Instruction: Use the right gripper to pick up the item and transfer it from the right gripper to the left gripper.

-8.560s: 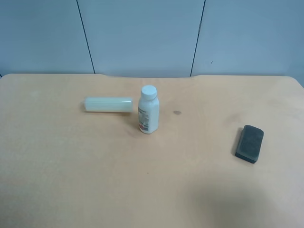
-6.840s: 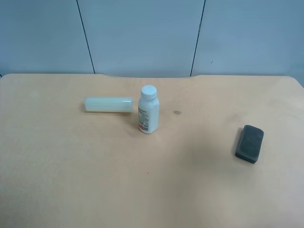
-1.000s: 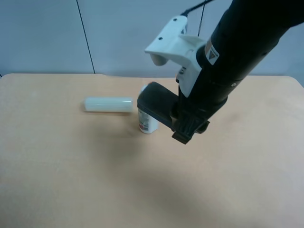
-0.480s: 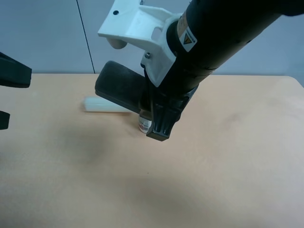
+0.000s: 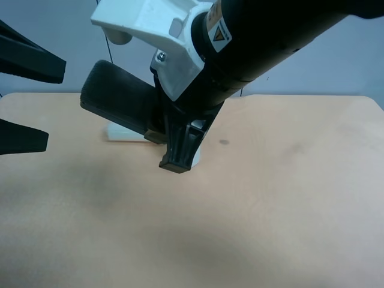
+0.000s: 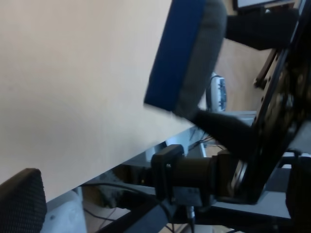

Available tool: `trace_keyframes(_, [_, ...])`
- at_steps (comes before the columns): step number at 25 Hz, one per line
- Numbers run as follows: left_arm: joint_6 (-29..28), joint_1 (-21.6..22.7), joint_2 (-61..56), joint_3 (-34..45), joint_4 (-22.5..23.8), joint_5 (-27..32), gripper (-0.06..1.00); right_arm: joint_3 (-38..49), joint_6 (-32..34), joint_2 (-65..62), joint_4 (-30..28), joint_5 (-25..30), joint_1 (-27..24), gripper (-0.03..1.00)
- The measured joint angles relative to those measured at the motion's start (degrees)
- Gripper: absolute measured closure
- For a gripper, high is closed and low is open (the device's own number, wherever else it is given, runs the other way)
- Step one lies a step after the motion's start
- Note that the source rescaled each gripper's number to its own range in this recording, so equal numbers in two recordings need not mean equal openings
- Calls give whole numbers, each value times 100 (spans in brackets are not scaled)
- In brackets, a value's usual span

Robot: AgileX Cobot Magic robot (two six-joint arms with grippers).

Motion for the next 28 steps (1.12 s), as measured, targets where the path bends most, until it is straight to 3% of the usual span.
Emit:
trace_keyframes(6, [232,0,87,0,-390,-5,-6,0,-663,0,822,-163,0,97])
trace_keyframes(11, [257,0,87,0,-445,8,-6,0,-1148,0,1479,-339,0,97])
trace_keyframes(21, [257,0,87,0,-465,154,-5,0,-1500,0,1904,-677,0,97])
trace_keyframes(28, [257,0,87,0,-459,154,7,0,-1898,0,2428,-695,0,97])
